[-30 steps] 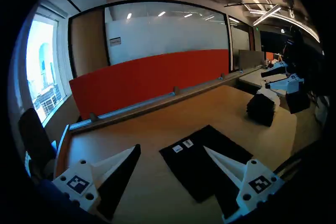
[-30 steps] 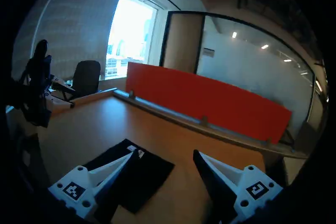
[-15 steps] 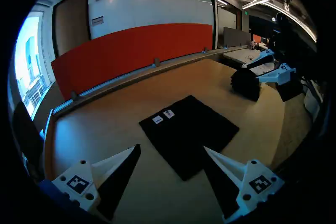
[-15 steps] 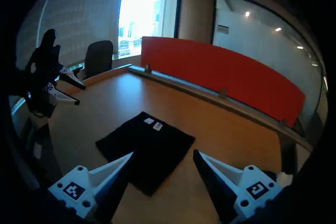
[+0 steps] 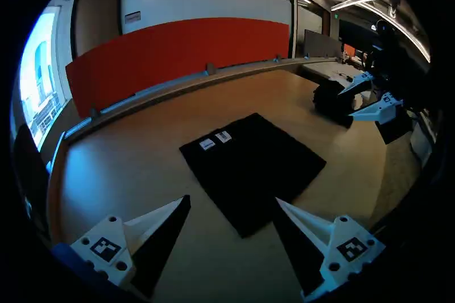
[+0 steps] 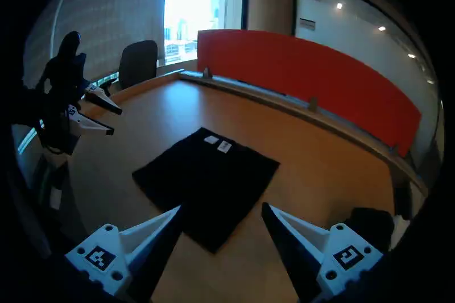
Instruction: Fold towel
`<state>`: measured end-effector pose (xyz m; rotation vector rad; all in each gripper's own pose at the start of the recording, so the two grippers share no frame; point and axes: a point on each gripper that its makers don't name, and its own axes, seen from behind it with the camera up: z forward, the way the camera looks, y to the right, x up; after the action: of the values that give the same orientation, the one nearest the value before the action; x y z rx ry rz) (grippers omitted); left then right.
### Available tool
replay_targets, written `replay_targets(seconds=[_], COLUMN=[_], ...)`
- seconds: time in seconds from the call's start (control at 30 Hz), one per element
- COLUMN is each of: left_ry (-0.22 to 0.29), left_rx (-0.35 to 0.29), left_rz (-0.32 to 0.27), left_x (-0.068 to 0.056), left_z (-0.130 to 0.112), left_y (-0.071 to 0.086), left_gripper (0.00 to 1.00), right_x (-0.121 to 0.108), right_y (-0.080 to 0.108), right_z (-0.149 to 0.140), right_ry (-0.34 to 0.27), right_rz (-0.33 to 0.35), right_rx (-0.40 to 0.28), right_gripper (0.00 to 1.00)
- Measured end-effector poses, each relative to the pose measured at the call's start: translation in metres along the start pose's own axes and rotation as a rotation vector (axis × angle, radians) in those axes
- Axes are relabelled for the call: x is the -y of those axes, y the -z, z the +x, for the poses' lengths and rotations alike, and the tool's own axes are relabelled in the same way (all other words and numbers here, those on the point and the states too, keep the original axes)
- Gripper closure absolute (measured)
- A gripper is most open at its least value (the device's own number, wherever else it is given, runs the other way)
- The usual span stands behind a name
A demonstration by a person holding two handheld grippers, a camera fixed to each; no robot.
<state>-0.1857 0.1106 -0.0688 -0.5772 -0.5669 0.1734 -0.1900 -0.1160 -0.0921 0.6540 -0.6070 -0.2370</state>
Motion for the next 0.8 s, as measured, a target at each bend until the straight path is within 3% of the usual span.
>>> replay_targets(seconds=[0.57,0.8], left_ry=[0.01,-0.005], left_rx=[0.09,0.137], left_rz=[-0.034,-0.048], left_x=[-0.017,-0.023], left_z=[-0.07,-0.096], left_y=[-0.057,-0.074], left_gripper=[0.0,0.0], right_x=[0.011,0.009], right_y=[-0.051,-0.066], right_z=[-0.073,-0.101], right_ry=[-0.045,-0.05], right_rz=[0.017,0.012], right_rx=[0.074,0.115], right_gripper=[0.0,0.0])
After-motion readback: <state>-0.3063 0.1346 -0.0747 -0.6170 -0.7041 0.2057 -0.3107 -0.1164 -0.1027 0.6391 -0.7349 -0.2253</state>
